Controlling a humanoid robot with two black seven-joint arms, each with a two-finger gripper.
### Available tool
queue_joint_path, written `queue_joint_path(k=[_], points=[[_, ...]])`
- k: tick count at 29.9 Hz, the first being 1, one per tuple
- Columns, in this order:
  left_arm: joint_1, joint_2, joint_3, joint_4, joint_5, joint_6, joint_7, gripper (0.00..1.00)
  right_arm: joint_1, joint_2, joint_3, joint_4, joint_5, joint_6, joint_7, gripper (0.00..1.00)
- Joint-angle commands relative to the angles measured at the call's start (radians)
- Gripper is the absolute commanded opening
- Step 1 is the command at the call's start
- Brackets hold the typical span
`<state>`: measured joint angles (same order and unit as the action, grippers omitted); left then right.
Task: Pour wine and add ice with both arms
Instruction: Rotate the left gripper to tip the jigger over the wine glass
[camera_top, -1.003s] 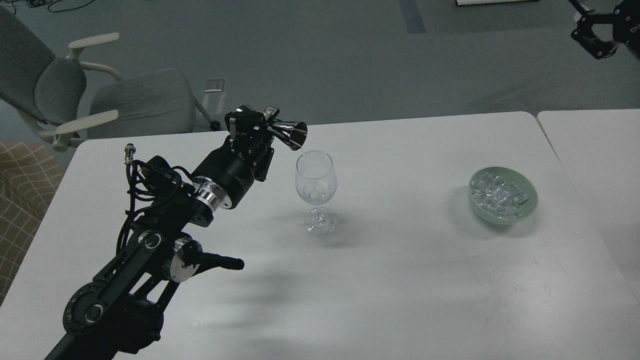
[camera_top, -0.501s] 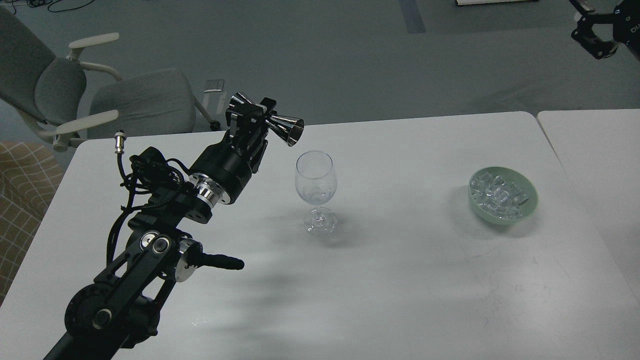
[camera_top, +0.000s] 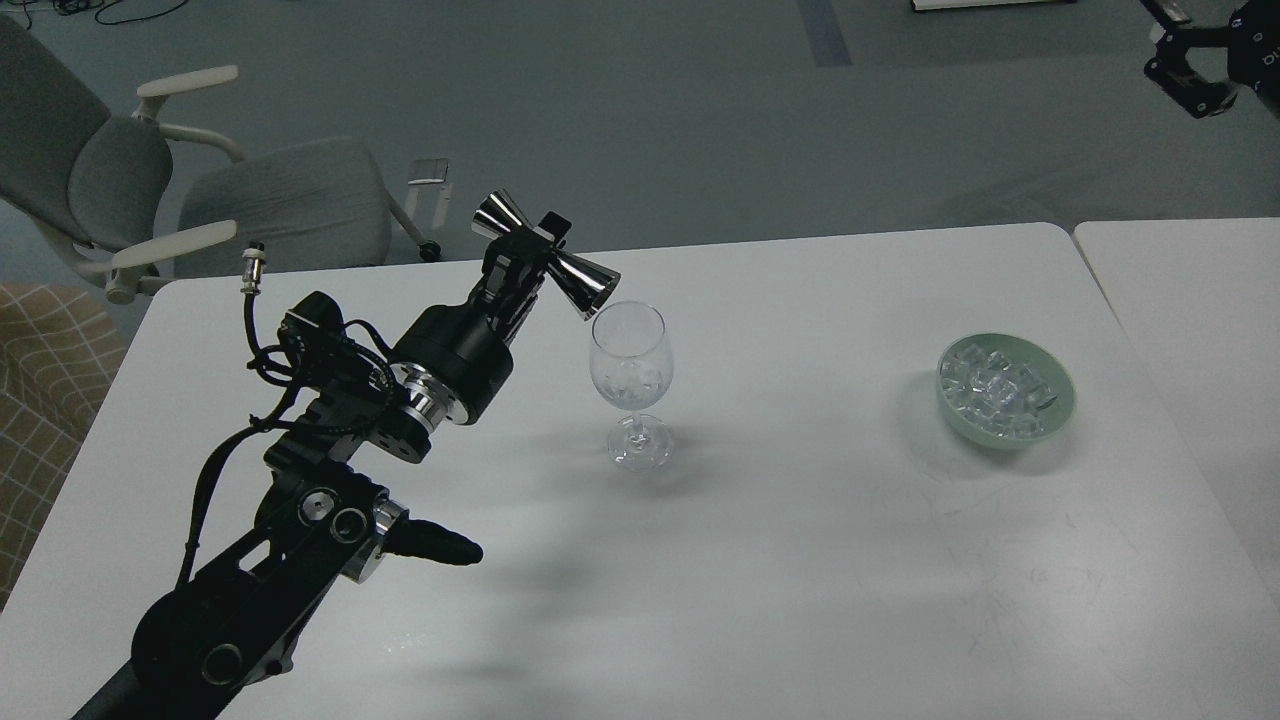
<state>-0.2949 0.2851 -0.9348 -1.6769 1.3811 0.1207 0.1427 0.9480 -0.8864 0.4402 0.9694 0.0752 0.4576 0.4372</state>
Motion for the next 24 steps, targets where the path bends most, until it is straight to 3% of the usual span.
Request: queue_joint_path(k=[1, 6, 11, 24], points=[[0.005, -0.003, 0.001, 0.000, 0.081, 0.002, 0.000, 0.00, 0.000, 0.000, 0.000, 0.000, 0.000, 0.000, 0.000, 1.00], [0.005, 0.002, 0.001, 0.000, 0.085, 0.005, 0.008, 0.00, -0.002, 0.000, 0.000, 0.000, 0.000, 0.000, 0.000, 1.00], [-0.012, 0.005, 0.001, -0.023, 0.096, 0.005, 0.058, 0.00, 0.000, 0.000, 0.000, 0.000, 0.000, 0.000, 0.000, 1.00], [-0.004, 0.020, 0.042, -0.024, 0.295, 0.005, 0.061, 0.00, -0.002, 0.000, 0.000, 0.000, 0.000, 0.000, 0.000, 1.00]])
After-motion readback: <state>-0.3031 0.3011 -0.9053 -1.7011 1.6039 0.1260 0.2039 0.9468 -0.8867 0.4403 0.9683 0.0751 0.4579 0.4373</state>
